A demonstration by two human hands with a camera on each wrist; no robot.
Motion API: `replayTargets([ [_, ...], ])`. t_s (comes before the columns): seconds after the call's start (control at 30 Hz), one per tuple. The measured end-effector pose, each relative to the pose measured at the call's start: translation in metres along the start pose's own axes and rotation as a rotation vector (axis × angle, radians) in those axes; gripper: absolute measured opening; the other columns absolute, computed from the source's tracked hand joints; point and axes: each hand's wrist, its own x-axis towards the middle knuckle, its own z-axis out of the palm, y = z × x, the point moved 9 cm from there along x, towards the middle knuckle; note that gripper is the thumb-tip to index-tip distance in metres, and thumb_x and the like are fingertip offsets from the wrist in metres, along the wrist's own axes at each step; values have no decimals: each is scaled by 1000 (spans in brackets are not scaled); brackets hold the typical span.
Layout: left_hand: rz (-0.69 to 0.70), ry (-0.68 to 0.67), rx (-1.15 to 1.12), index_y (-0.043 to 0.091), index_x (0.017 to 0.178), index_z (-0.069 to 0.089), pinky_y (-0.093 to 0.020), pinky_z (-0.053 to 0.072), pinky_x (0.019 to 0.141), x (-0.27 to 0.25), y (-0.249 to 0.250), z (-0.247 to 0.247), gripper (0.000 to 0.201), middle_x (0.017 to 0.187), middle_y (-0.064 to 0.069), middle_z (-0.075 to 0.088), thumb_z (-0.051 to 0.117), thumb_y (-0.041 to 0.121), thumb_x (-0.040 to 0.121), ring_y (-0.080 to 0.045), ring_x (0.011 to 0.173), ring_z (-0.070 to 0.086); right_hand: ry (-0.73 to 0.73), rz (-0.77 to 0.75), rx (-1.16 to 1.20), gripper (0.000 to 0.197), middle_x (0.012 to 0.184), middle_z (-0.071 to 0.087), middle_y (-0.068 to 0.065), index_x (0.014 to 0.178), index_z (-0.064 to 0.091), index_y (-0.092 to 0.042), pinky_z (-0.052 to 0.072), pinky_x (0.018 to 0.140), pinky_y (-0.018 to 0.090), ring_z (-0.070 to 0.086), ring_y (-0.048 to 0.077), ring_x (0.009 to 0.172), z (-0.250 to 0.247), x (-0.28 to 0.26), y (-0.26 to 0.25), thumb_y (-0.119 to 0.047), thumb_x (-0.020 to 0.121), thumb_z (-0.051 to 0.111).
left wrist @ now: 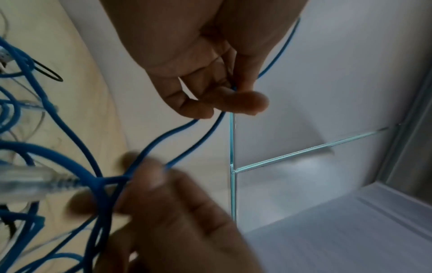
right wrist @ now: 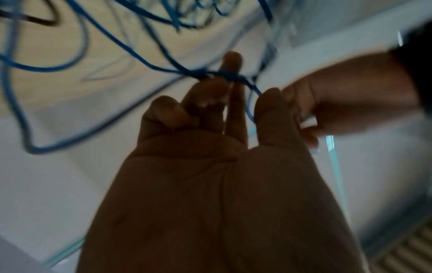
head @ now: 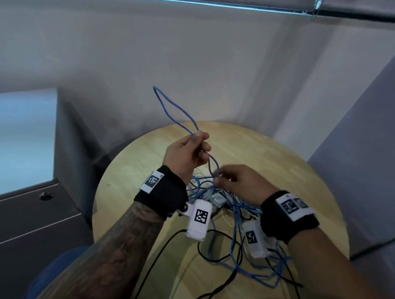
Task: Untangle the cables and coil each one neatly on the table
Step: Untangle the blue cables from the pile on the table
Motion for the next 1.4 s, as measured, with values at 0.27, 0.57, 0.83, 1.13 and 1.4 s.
replayTargets([
  [0.27, -24, 57, 104, 21, 101, 71, -29, 43, 68, 7, 0, -27, 22, 98, 0, 54, 57, 37, 95, -15, 76, 52, 204, 26, 348, 18, 72, 71, -2, 86, 69, -8, 39, 57, 16, 50, 3, 50, -21, 1, 6, -19, 97, 61],
  [0.57, -145, -447, 644, 7, 111, 65, -27, 51, 69, -33, -67, 33, 23, 84, -3, 72, 57, 24, 98, -14, 69, 60, 479, -20, 822, 17, 70, 65, 5, 83, 61, -9, 45, 51, 27, 49, 16, 48, -62, -3, -1, -11, 99, 56],
  [0.83, -22, -395, 944, 18, 88, 70, -22, 46, 64, -26, -57, 23, 15, 75, 6, 65, 59, 24, 96, -6, 65, 56, 776, -140, 1135, 23, 74, 64, 0, 82, 50, -18, 56, 62, 33, 56, 13, 55, -123, -25, 14, -14, 104, 47],
  [1.13, -51, -124, 577, 7, 88, 69, -26, 45, 50, -19, -43, 5, 20, 78, -6, 70, 57, 20, 97, -16, 61, 57, 678, -59, 947, 17, 54, 53, 0, 85, 47, -20, 30, 46, 26, 45, 13, 44, -116, -22, 16, -5, 93, 47],
  [1.4, -44, -82, 209, 8, 97, 73, -27, 51, 62, -13, -26, 7, 21, 68, 0, 58, 59, 22, 96, -13, 61, 52, 134, -60, 210, 20, 75, 68, 6, 84, 74, -19, 40, 67, 30, 55, 10, 68, -23, 0, -12, -37, 91, 69],
])
